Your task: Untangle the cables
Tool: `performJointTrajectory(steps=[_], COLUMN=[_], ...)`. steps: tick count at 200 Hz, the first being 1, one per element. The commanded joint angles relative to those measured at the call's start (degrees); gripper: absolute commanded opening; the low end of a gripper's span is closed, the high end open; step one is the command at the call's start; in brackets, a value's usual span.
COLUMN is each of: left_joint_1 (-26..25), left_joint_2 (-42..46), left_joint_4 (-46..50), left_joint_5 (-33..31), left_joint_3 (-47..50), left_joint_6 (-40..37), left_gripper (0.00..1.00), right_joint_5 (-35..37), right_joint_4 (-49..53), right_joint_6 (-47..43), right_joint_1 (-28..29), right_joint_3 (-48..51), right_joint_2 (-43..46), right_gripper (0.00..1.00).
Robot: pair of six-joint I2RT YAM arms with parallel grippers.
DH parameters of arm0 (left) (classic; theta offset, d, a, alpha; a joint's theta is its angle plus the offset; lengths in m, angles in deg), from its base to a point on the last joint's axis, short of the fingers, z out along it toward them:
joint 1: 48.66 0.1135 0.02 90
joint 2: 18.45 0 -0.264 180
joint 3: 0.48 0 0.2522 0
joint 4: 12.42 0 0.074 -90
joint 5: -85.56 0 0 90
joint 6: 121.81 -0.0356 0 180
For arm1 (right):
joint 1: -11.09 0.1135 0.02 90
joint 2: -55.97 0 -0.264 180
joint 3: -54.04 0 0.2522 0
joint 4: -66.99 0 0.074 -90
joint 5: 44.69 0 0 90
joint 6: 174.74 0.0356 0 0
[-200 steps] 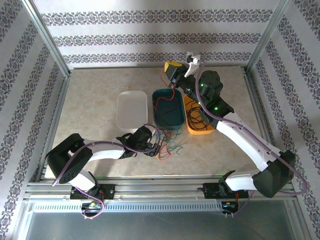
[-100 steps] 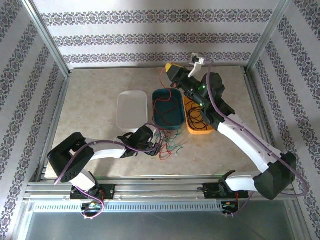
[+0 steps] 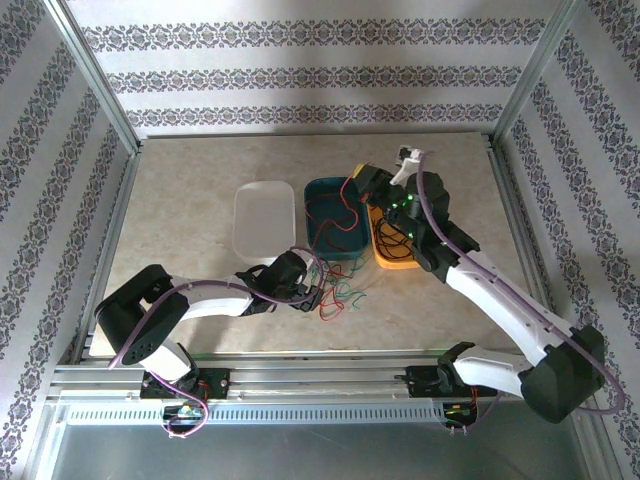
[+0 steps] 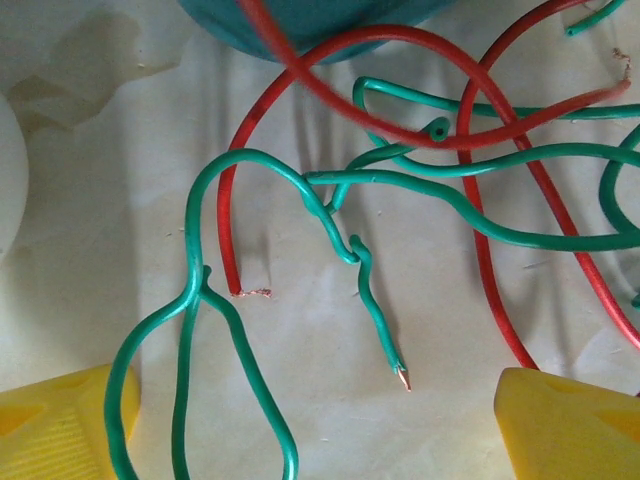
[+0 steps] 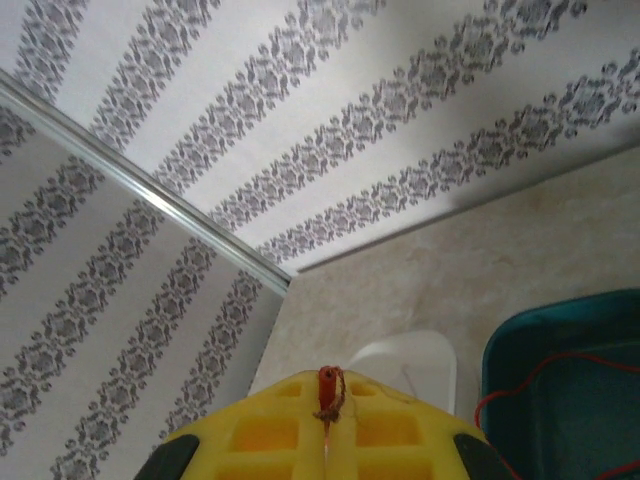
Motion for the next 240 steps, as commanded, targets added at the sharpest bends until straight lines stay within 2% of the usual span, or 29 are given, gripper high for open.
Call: performJointTrajectory(steps=[1, 57, 85, 106, 130, 170, 210, 240], left_joint_1=[-0.72, -0.72, -0.72, -0.72, -0.72, -0.71, -0.72, -0.63], left_joint_2=[-0.31, -0.85, -1.3, -1.32, -1.15, -0.17, 3.59, 6.12], left_joint_4=[-0.28, -0.7, -0.83, -0.8, -0.88, -0.87, -1.67, -1.9], left_joint_5=[-1.17, -0.55, -0.34, -0.29, -0.3, -0.77, -3.16, -4.74], left_joint_3=[-1.13, -1.31, -1.48, -1.39, -1.09, -0.18, 1.98, 3.08], left_joint_6=[-0.89, -1.31, -1.5, -1.58, -1.51, -0.99, 0.64, 1.72], left_gripper=[0.92, 0.92, 0.92, 0.92, 0.92, 0.92, 0.97, 0.98], right_joint_5=[-6.21, -30.63, -34.39, -33.04, -28.41, -13.29, -8.84, -7.29], right_joint_4=[-0.82, -1.72, -2.76, -3.87, -6.12, -7.75, -12.9, -13.72], right_joint_6=[1.21, 10.3, 14.26, 15.12, 15.38, 7.5, 0.24, -6.37], right_joint_1=[-2.49, -9.36, -9.92, -10.59, -12.16, -12.55, -11.88, -8.84], right_joint_3=[-3.23, -10.64, -13.8, -15.57, -15.45, -10.29, -7.36, -7.73], right_joint_2=[2.03, 0.75, 0.06, 0.36, 1.17, 2.07, -6.01, -14.49], right_gripper=[0.0, 0.0, 0.0, 0.0, 0.0, 0.0, 0.0, 0.0])
